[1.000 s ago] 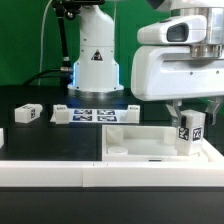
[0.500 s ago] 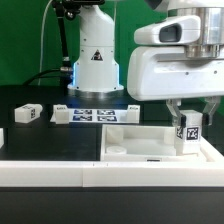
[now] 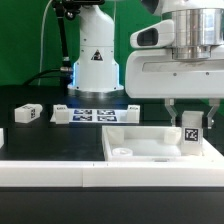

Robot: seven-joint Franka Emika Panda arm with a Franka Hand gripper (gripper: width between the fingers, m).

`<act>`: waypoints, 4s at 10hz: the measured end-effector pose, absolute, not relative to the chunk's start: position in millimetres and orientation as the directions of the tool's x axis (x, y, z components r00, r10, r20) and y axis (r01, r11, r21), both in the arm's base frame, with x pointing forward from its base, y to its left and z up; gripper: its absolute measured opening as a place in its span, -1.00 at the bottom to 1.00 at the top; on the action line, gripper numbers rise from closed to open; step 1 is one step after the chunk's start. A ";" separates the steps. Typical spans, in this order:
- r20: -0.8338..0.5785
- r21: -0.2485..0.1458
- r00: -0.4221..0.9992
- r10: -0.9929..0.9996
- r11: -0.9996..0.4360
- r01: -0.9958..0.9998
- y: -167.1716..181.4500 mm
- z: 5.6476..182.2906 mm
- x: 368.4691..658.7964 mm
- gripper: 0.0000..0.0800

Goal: Assemble one leg

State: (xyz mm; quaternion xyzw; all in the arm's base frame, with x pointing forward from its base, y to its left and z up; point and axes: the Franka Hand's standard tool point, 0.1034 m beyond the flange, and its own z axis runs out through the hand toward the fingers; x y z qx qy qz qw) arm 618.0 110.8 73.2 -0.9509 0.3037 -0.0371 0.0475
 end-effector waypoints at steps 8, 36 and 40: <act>-0.001 -0.108 0.387 -0.922 -0.385 -0.917 110.0 72.9 615.8 -0.19; 0.035 -0.085 0.793 -0.608 -0.793 -0.604 113.2 74.1 615.5 -0.27; -0.009 -0.087 0.434 -0.901 -0.432 -0.898 117.4 72.7 613.5 -0.27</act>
Offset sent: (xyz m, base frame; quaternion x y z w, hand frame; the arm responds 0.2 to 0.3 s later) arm 0.0029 -0.0009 0.0003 -0.0183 0.0010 0.2629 0.9647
